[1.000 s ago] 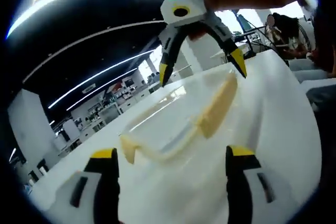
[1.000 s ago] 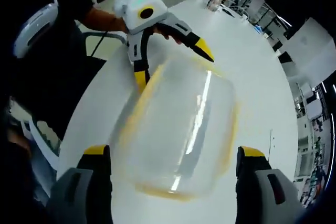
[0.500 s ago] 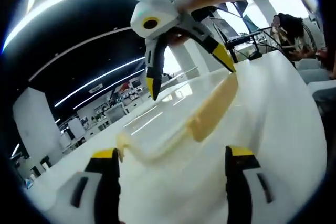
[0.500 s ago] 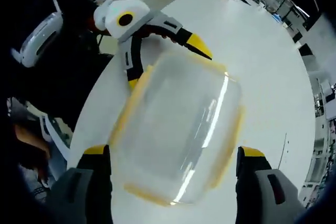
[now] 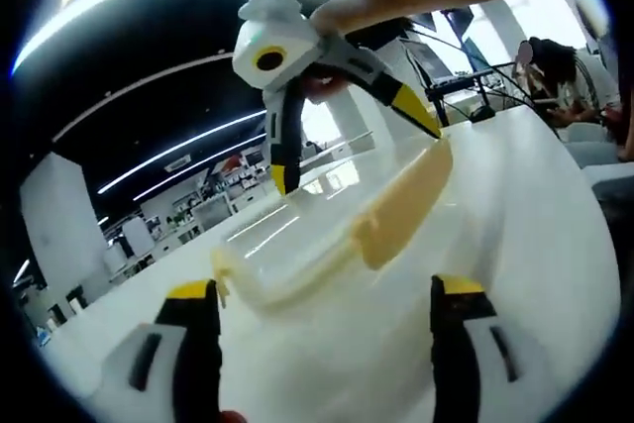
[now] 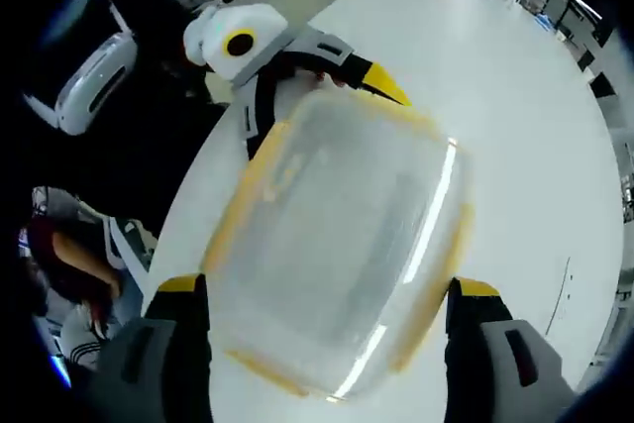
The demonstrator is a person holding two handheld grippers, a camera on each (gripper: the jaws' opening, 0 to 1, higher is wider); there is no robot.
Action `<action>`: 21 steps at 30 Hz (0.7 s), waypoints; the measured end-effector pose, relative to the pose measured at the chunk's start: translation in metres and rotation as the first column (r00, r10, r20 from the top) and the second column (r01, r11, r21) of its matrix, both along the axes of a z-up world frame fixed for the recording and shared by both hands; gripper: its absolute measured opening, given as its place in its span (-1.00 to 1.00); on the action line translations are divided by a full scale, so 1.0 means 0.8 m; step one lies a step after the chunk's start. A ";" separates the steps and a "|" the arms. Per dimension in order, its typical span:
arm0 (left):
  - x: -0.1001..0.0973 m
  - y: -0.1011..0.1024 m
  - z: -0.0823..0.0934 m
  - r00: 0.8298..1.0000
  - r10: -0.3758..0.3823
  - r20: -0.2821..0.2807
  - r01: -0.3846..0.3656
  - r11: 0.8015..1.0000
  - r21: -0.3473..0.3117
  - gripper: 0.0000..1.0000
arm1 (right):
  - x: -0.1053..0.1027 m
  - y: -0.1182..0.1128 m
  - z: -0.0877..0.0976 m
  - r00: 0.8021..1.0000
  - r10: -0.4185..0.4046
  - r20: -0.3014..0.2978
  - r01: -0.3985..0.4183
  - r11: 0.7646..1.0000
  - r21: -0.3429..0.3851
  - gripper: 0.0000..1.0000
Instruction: Snap each plastic latch of the storage box into its locked position after aligning the lid with the box until every specified latch is closed and the lid sits flush.
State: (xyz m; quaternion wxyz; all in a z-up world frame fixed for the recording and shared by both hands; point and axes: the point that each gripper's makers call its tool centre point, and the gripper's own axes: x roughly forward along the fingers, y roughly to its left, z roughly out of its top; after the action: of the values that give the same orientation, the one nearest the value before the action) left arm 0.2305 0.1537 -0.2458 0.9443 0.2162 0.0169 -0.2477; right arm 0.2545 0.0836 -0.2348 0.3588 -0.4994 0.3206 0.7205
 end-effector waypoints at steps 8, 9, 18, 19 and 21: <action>-0.001 -0.005 -0.001 1.000 -0.005 -0.009 0.004 1.000 -0.018 0.70 | 0.005 0.000 0.000 1.000 0.007 -0.005 -0.007 0.999 -0.033 1.00; -0.002 -0.006 -0.001 1.000 -0.001 -0.011 0.001 1.000 -0.020 0.70 | 0.006 0.000 -0.001 1.000 0.008 -0.010 -0.008 0.999 -0.034 1.00; -0.002 -0.007 -0.002 1.000 0.012 -0.025 -0.013 1.000 -0.027 0.67 | 0.001 -0.002 -0.004 1.000 0.010 -0.021 -0.011 0.998 -0.055 1.00; -0.002 -0.007 -0.002 1.000 0.010 -0.025 -0.011 1.000 -0.029 0.67 | 0.002 -0.003 -0.004 1.000 0.011 -0.023 -0.012 0.998 -0.056 1.00; -0.002 -0.006 -0.003 0.999 0.011 -0.030 -0.012 0.999 -0.033 0.65 | 0.002 -0.003 -0.004 1.000 0.014 -0.021 -0.015 0.998 -0.062 1.00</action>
State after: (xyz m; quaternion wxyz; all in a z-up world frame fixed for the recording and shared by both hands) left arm 0.2290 0.1486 -0.2478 0.9489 0.1965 0.0284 -0.2455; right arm 0.2559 0.0812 -0.2384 0.3346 -0.5051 0.3430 0.7178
